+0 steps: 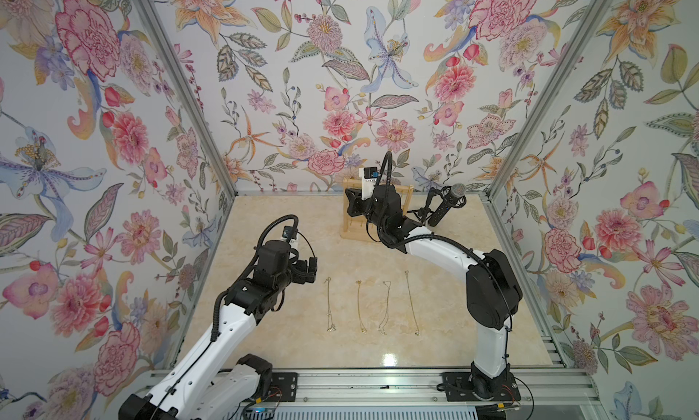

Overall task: Take the necklace off the jewelry display stand
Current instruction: Take off the necklace from the stand.

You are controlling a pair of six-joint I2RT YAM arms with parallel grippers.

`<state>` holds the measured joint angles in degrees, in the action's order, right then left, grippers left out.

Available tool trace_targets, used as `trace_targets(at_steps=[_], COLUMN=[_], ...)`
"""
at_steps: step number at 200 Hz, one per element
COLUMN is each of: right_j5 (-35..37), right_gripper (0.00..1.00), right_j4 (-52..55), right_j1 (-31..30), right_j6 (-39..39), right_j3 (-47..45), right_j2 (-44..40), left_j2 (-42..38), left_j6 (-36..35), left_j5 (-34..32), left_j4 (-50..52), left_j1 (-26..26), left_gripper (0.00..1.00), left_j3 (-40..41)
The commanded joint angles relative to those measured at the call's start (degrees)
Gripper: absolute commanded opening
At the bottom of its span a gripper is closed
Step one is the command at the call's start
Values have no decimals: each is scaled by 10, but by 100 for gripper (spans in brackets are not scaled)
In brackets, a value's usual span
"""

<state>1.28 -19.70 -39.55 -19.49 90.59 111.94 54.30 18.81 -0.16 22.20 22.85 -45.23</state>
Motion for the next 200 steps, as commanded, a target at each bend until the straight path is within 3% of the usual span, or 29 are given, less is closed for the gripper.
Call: trace_targets(at_steps=[1,200], right_j5=[-12,-38], right_gripper=[0,0], right_j4=[4,36], right_j1=[2,-7], right_j6=[-7,-3], right_j3=[22,32], right_j2=[-30,-78], left_j2=[-11,-24], left_j6=[-12,-11], left_j5=[3,-20], left_j4=[-6,-6], left_j1=[-8,-12], left_gripper=[99,99], left_j3=[5,6])
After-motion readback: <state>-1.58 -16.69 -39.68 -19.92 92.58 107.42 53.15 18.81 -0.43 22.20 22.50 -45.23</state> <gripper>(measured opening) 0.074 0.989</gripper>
